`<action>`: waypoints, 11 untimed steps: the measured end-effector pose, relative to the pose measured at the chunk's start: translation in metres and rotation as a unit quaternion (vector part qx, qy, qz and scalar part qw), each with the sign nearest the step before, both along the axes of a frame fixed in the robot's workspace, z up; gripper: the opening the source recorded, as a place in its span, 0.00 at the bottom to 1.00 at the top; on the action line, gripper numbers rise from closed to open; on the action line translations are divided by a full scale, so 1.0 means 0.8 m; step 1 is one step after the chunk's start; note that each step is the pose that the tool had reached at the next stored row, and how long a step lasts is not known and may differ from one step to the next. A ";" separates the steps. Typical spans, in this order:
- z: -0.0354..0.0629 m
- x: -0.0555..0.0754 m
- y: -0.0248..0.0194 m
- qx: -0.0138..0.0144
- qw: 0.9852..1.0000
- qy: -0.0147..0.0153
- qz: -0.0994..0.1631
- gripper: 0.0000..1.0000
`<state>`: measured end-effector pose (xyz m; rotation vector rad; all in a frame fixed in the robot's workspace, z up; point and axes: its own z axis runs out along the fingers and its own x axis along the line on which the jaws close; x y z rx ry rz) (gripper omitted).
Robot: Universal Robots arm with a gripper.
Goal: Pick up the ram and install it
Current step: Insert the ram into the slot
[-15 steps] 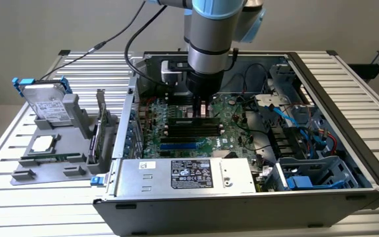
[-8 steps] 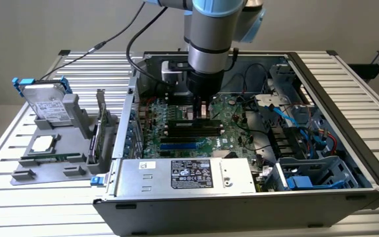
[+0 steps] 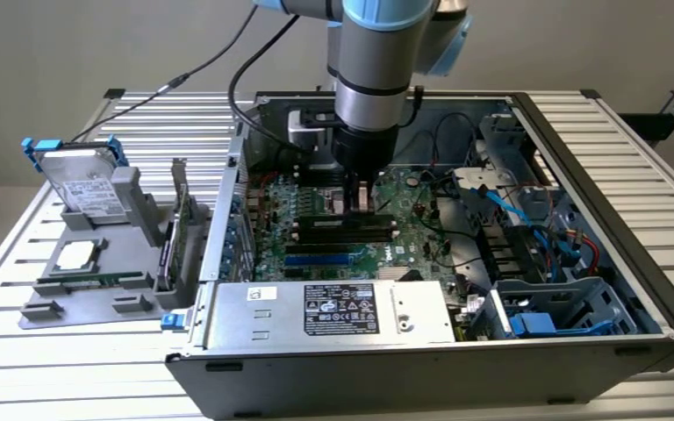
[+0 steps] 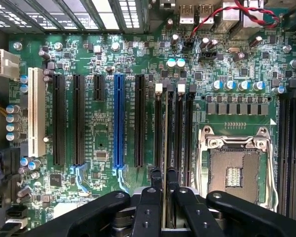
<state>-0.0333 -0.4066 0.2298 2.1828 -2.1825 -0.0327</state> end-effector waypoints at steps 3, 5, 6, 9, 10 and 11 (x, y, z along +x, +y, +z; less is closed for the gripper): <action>-0.002 0.000 0.0000 -0.004 1.000 0.000 0.000 0.15; -0.003 0.000 0.0001 -0.007 1.000 0.000 0.000 0.15; -0.004 0.000 0.0001 -0.008 1.000 0.000 0.000 0.15; -0.006 0.000 0.0002 -0.012 1.000 0.000 0.000 0.15; -0.006 0.000 0.0002 -0.013 1.000 0.000 0.000 0.15; -0.007 0.000 0.0002 -0.015 1.000 0.000 0.000 0.15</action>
